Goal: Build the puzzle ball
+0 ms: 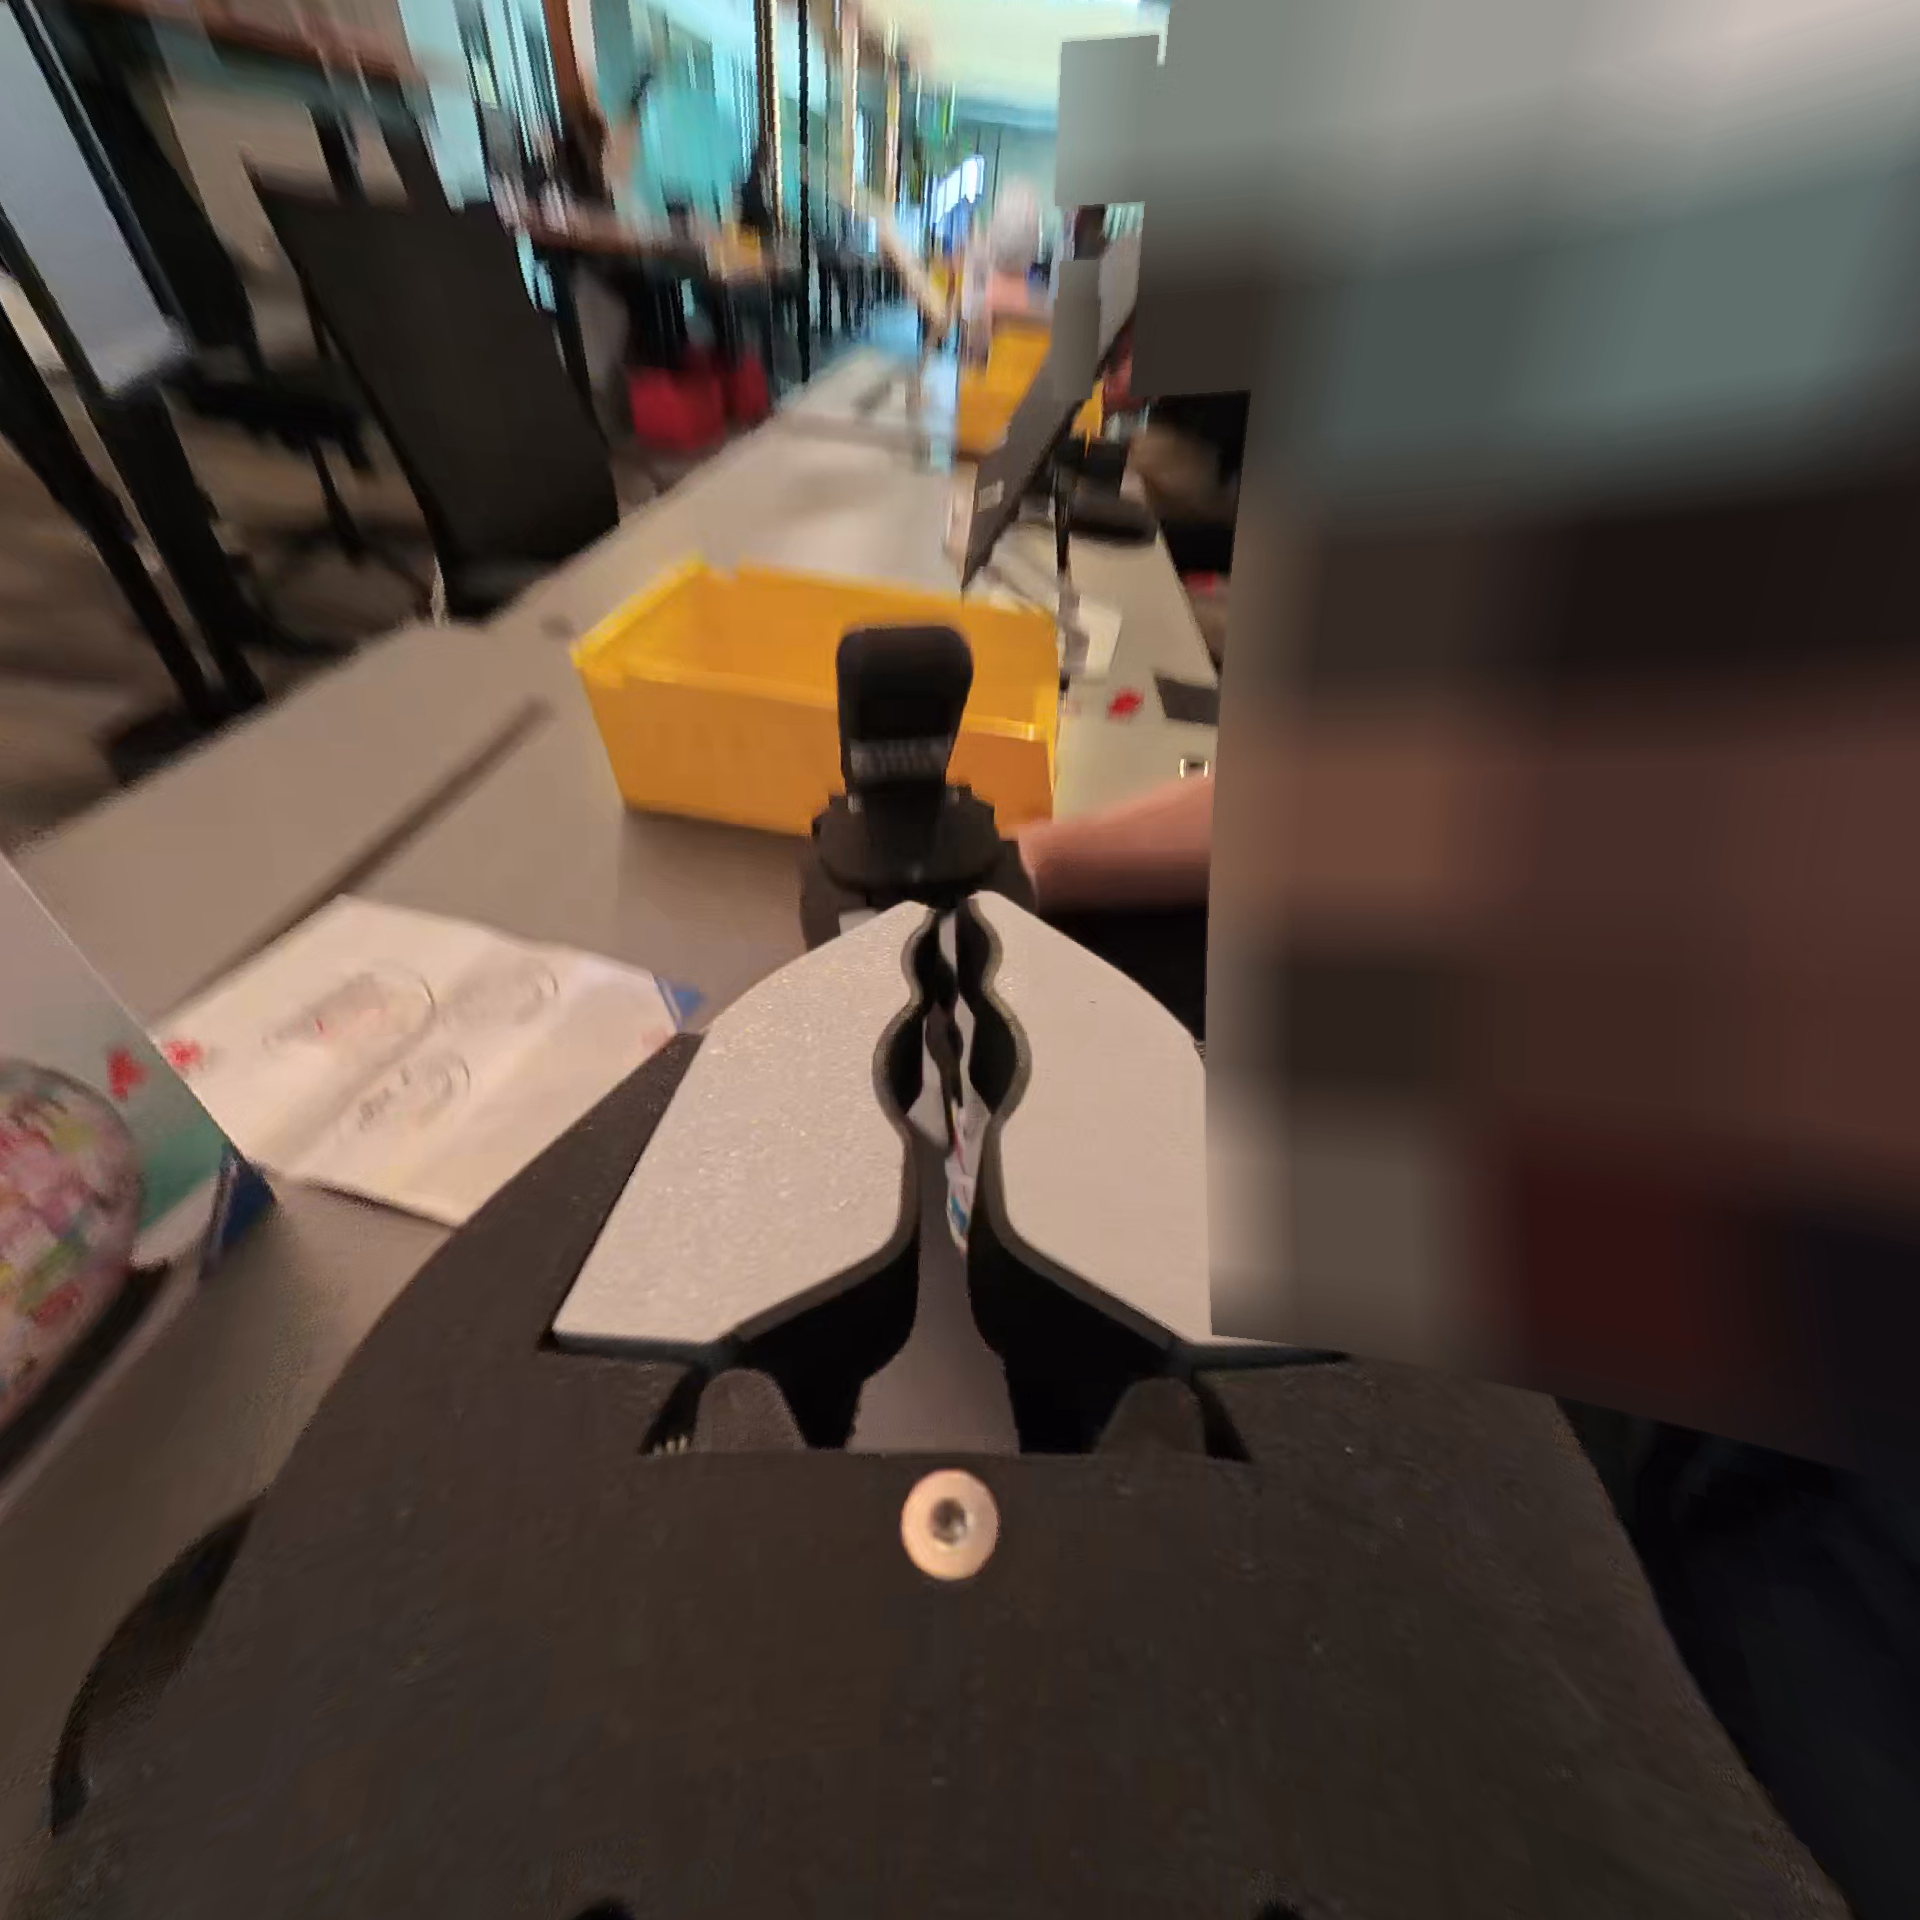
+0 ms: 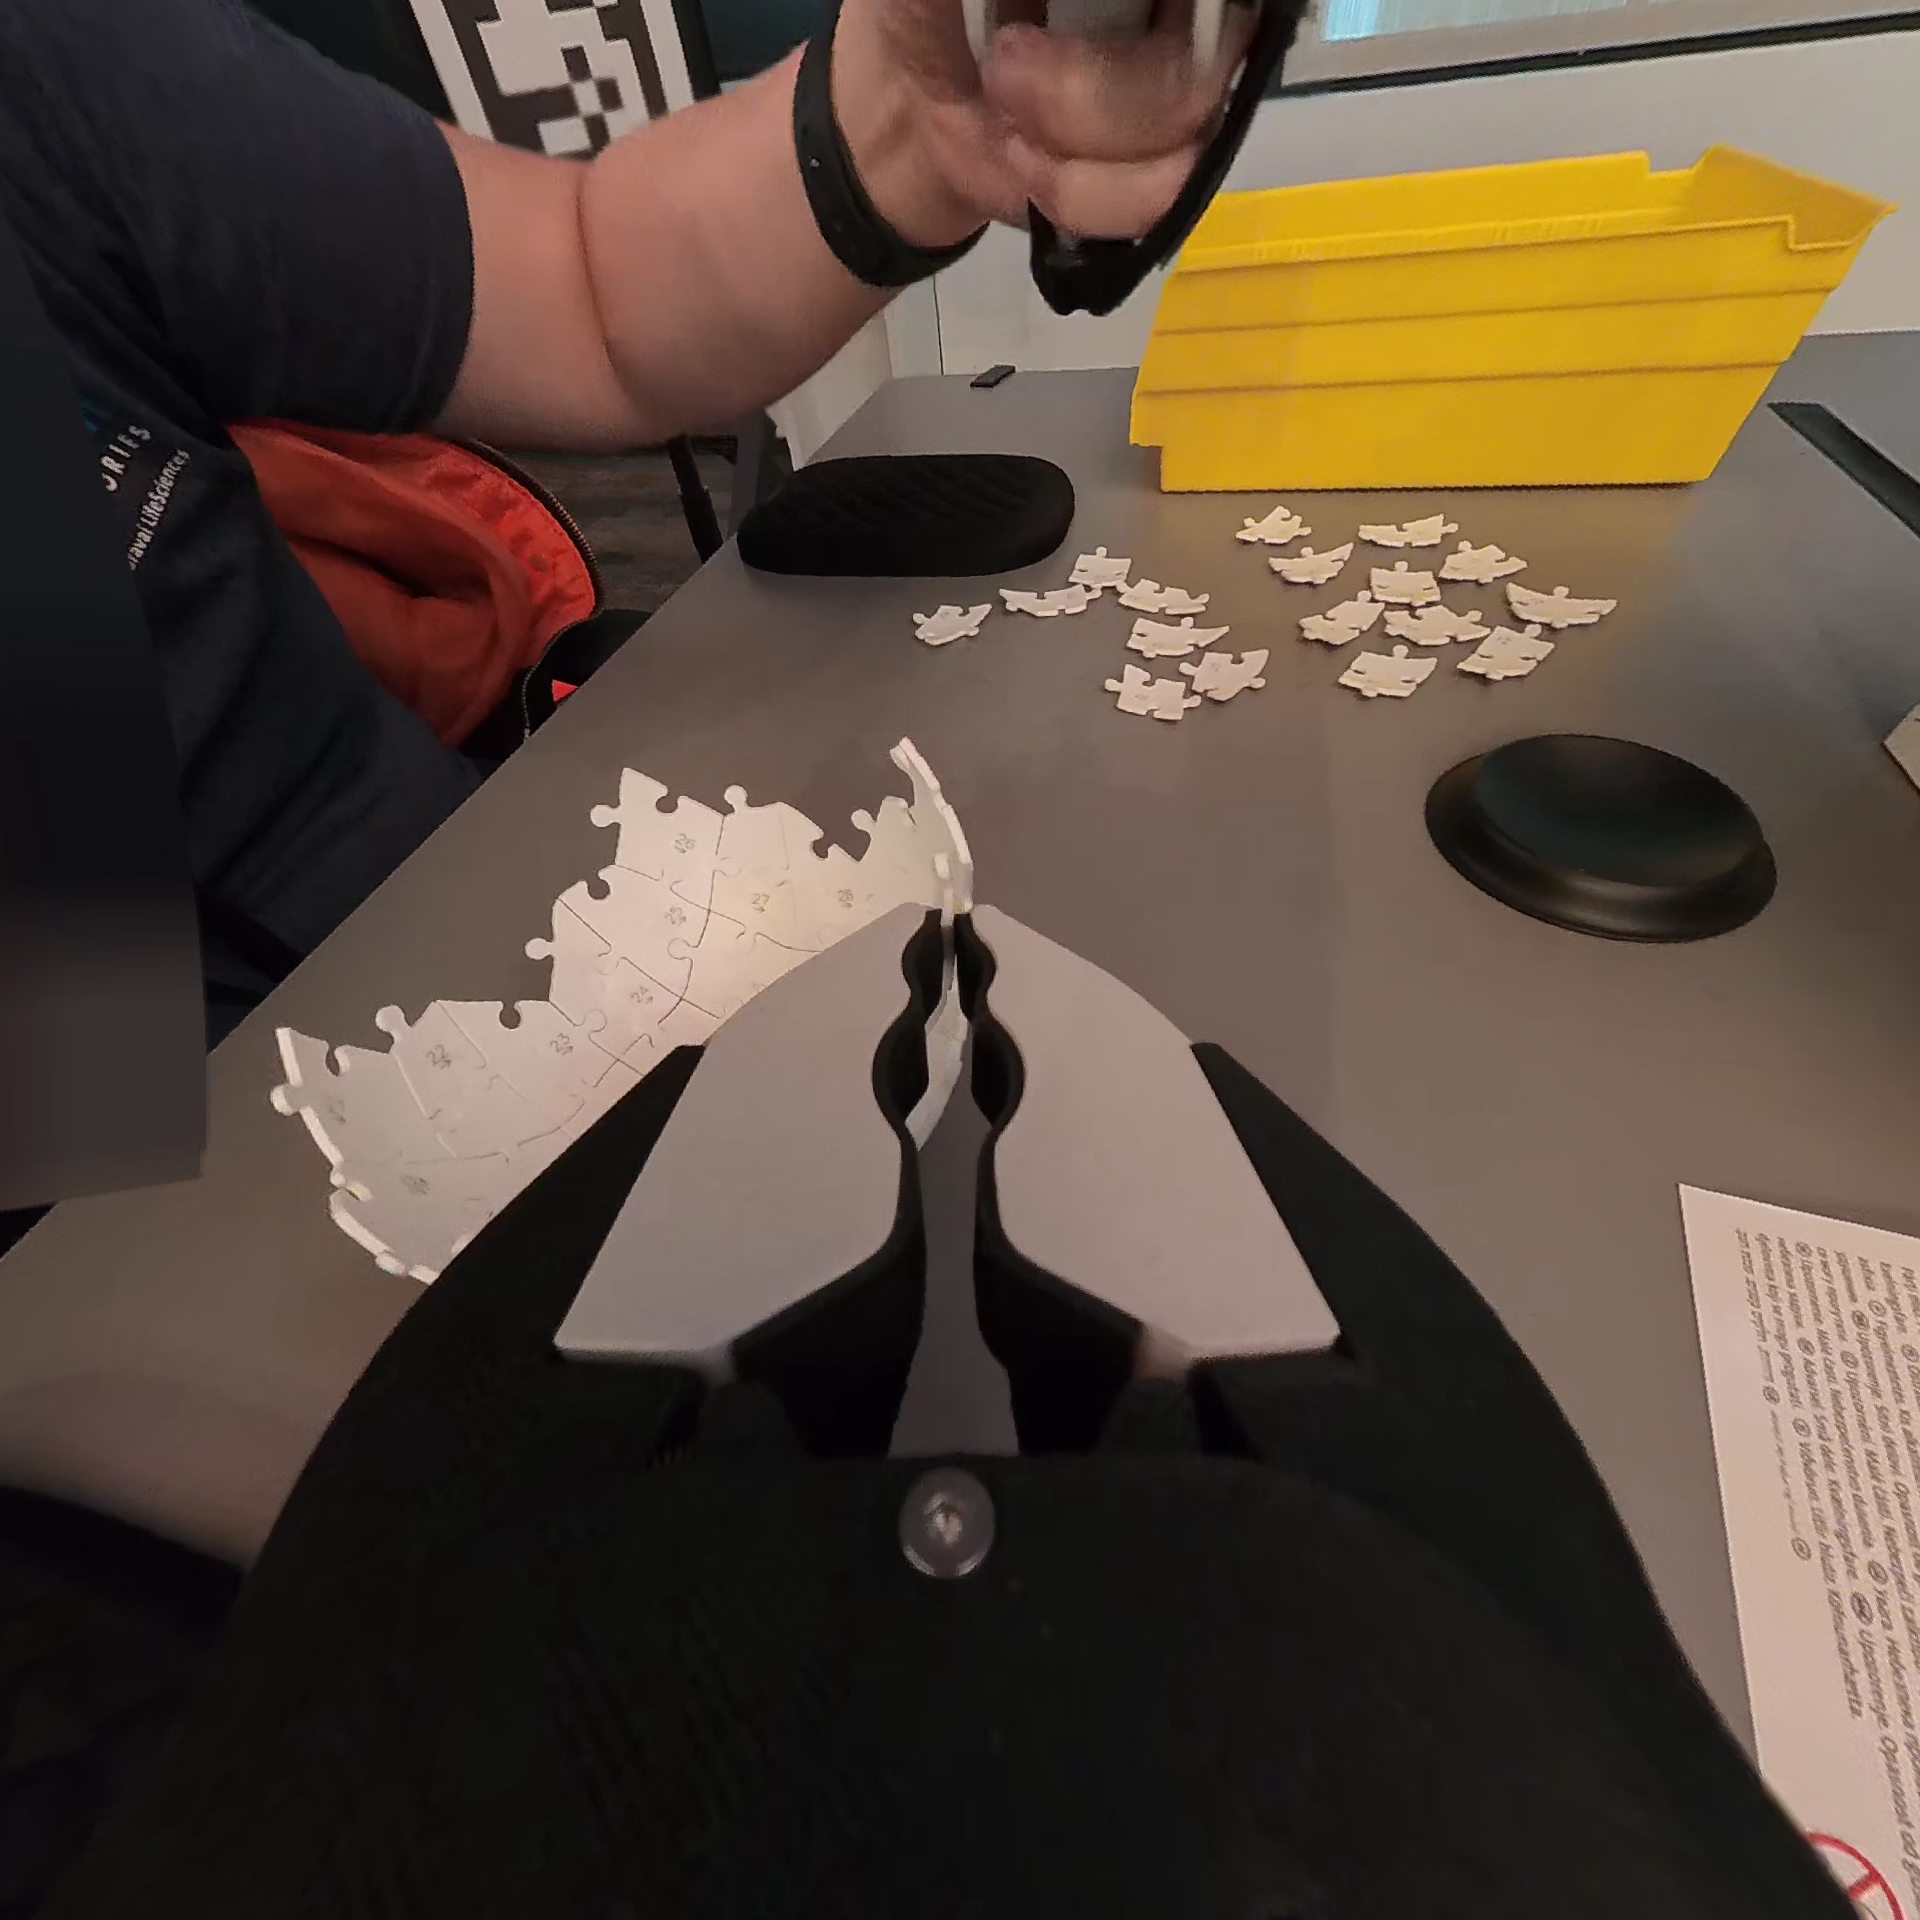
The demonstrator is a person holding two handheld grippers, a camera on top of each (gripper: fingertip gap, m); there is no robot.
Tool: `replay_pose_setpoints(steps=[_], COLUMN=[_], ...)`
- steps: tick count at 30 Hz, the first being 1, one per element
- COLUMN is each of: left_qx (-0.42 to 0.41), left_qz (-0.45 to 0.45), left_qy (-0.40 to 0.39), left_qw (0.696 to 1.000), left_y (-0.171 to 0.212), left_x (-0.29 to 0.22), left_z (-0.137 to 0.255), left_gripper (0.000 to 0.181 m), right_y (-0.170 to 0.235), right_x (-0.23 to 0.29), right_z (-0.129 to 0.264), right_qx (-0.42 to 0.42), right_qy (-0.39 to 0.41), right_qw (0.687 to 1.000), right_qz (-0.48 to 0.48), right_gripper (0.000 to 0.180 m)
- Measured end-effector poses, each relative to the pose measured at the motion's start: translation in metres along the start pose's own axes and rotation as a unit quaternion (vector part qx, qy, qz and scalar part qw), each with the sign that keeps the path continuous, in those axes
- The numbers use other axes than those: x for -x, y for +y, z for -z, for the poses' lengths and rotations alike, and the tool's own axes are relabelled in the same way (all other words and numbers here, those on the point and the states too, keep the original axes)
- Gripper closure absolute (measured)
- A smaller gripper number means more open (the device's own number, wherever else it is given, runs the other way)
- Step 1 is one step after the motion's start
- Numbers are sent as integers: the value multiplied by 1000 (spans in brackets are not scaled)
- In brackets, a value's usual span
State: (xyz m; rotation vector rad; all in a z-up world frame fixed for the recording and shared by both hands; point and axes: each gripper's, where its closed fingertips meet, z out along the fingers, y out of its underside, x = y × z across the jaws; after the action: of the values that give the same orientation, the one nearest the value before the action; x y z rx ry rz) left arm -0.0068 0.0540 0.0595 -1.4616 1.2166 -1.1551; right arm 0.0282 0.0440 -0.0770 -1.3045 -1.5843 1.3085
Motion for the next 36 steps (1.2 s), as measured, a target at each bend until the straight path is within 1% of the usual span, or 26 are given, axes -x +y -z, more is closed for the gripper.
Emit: replay_pose_setpoints(steps=[2,5,9,12,16,19,21,25,29,31,36], left_qx=[82,221,387,459,507,543,560,572,577,587,591], left_qz=[30,53,23,18,23,58,62,77,80,81,85], left_qy=[7,20,-1,-11,-28,-22,-18,-11,-9,-8,-6], left_qw=[996,974,922,888,861,837,826,816,813,805,802], left_y=[18,46,76,90,102,114,120,125,129,132,134], left_x=[2,0,2,0,4,1,0,0,2,3,2], left_z=[-11,-20,-23,-31,-41,-42,-43,-49,-49,-46,-44], left_gripper=[173,168,168,166,164,158,158,156,160,157,162], right_y=[1,2,1,2,2,4,5,3,2,2,5], right_x=[1,1,-1,-5,-2,1,0,-2,-3,-2,-1], right_z=[-1,-2,-2,-3,-5,-6,-7,-7,-5,-6,-9], right_qx=[3,6,2,4,2,5,9,8,0,-1,8], right_qy=[0,1,10,18,11,7,8,10,7,4,-4], right_qw=[1000,1000,999,999,999,999,999,998,998,998,999], right_qz=[11,27,38,37,34,42,49,55,58,56,46], right_gripper=[177,177,177,177,177,177,177,177,177,176,176])
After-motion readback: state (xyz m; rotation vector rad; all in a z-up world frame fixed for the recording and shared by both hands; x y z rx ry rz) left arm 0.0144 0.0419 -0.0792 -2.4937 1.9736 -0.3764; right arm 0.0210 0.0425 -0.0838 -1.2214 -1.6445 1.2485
